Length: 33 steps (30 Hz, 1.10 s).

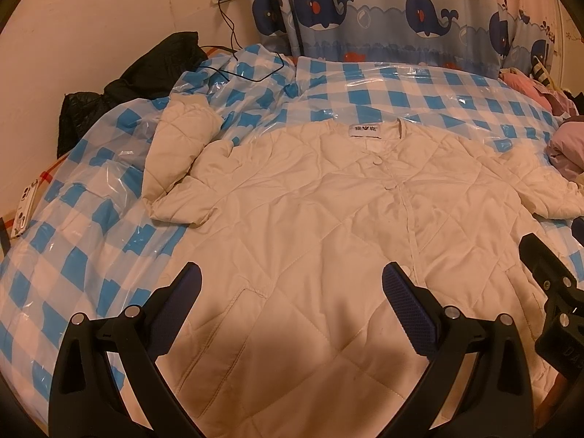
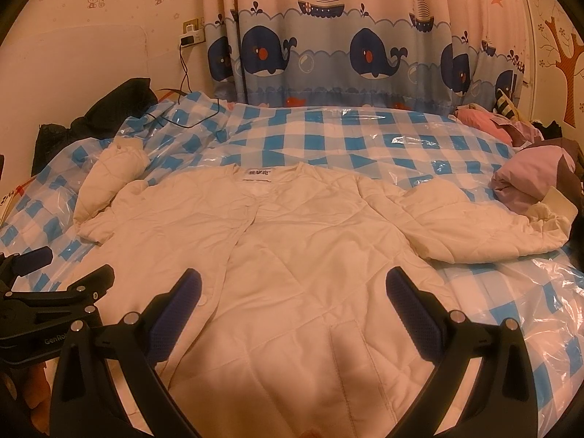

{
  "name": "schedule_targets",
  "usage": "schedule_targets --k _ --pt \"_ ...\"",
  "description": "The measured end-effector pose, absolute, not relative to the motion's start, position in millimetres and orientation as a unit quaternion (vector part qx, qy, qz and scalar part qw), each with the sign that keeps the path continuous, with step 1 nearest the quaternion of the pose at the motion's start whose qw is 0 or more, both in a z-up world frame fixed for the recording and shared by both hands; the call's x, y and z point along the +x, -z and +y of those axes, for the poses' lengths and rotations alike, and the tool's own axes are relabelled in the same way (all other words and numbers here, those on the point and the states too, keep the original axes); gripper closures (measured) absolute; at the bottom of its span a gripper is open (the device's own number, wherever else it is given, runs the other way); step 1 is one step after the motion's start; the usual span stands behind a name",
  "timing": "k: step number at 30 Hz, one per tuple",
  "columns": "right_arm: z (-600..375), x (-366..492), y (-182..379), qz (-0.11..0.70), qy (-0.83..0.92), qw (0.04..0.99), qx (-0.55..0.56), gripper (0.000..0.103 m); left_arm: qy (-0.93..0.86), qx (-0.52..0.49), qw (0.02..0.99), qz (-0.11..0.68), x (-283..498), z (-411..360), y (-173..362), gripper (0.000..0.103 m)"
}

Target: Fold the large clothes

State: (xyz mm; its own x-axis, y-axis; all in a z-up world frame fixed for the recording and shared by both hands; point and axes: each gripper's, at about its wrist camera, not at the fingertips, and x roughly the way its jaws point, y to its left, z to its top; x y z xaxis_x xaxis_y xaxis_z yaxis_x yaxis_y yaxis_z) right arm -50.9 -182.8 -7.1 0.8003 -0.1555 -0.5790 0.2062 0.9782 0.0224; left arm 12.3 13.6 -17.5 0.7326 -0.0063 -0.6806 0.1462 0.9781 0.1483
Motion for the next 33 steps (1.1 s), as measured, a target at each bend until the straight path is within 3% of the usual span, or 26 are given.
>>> schedule_targets --k 33 --pt "-179.6 -50.1 8.7 0.303 0.094 0.947 0.043 0.005 0.042 0.096 0.925 0.365 13.4 15.0 18.2 0.008"
